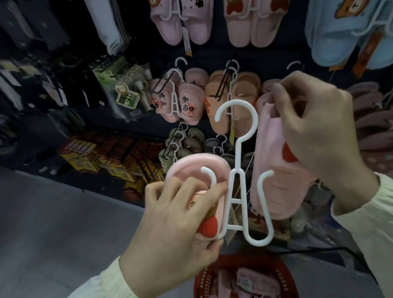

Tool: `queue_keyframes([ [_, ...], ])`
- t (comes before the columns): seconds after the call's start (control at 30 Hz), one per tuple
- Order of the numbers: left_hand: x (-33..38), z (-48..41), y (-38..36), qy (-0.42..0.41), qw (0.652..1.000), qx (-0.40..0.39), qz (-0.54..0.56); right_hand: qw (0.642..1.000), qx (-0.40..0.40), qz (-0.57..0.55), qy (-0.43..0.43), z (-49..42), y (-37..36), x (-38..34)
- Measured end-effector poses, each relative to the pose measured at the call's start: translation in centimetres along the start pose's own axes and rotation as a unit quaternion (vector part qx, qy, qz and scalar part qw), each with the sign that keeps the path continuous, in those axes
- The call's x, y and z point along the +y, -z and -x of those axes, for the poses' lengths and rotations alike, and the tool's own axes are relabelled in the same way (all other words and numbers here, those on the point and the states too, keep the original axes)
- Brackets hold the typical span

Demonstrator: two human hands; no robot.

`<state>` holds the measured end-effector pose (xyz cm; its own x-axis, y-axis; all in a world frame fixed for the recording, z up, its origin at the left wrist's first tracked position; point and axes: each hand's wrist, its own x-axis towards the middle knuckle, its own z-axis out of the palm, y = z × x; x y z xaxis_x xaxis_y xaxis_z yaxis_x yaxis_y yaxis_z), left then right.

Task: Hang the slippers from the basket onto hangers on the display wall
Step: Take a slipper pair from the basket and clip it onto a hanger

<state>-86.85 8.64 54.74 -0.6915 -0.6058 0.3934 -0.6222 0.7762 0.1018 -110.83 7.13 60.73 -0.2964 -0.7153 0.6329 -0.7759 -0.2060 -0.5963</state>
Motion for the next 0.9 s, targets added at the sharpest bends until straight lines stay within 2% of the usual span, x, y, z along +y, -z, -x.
queue_keyframes([
  [0.3, 1.7, -1.1, 1.5, 0.036, 0.997, -0.034, -0.062, 0.996, 0.004, -0.019, 0.085, -1.0, 0.7, -0.7],
  [0.6, 4.1, -4.0, 0.7, 0.045, 0.996, -0.016, -0.074, 0.993, -0.008, -0.075, 0.092, -0.5, 0.6, 1.3],
  [0.9, 2.2, -6.6, -0.3, 0.035, 0.997, -0.017, -0.073, 0.99, -0.016, -0.021, 0.137, 0.5, -0.8, 3.1],
])
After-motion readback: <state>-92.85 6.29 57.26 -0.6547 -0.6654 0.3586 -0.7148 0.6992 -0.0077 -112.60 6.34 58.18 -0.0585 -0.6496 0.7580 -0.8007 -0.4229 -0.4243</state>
